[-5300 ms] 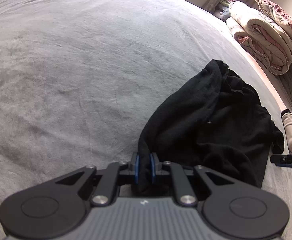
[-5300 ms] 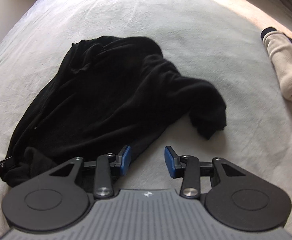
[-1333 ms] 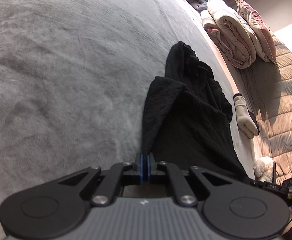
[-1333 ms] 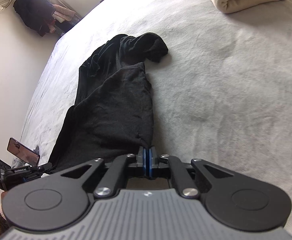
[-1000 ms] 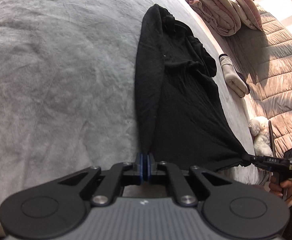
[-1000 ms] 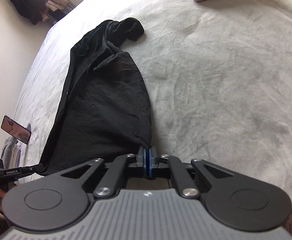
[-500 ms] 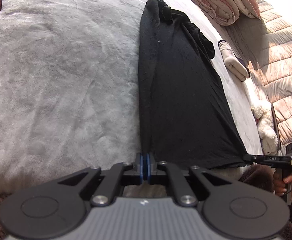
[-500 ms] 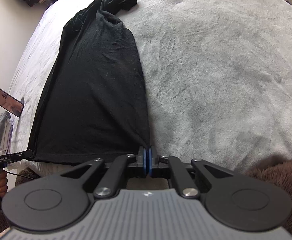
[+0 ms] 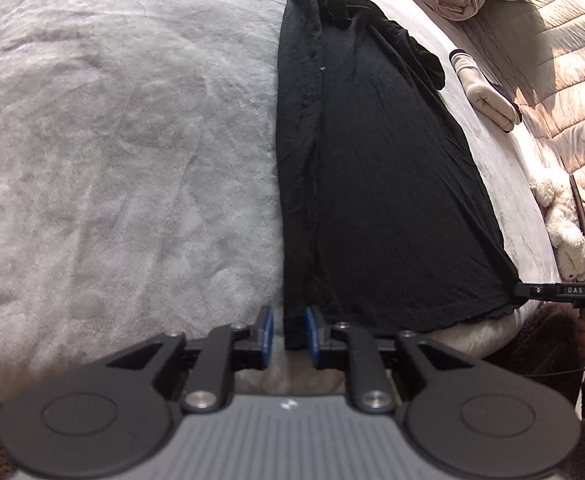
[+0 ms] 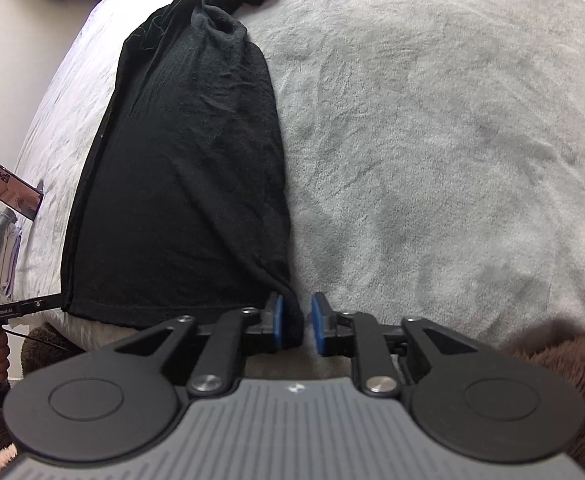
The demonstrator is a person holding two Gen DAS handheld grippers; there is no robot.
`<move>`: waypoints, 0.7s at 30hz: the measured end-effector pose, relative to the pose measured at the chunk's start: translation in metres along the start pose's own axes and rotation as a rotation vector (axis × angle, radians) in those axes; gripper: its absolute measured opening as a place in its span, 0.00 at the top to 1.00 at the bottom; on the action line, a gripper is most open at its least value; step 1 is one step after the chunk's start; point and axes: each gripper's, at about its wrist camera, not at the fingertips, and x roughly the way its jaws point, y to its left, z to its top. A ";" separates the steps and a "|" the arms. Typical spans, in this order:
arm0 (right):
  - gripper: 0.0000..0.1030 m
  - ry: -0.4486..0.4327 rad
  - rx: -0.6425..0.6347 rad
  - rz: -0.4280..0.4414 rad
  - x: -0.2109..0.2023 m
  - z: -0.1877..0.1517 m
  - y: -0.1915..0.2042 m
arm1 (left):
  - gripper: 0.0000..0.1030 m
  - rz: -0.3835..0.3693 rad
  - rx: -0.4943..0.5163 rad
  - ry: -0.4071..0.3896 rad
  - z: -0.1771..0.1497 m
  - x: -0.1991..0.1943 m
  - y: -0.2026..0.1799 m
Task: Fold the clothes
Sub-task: 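Open both grippers and release the flattened black garment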
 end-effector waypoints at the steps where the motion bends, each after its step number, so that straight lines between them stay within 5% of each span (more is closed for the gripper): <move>1: 0.56 -0.008 -0.002 -0.001 -0.001 0.003 0.000 | 0.63 0.008 0.010 -0.012 0.004 -0.002 -0.002; 11: 0.51 -0.027 -0.030 0.007 -0.001 0.041 0.005 | 0.44 0.098 0.089 -0.084 0.079 0.014 -0.023; 16: 0.51 0.058 -0.068 0.022 -0.001 0.038 0.004 | 0.43 0.096 0.114 -0.069 0.107 0.029 -0.036; 21: 0.51 0.154 -0.139 0.074 -0.007 0.016 0.008 | 0.43 0.084 0.133 -0.020 0.096 0.032 -0.040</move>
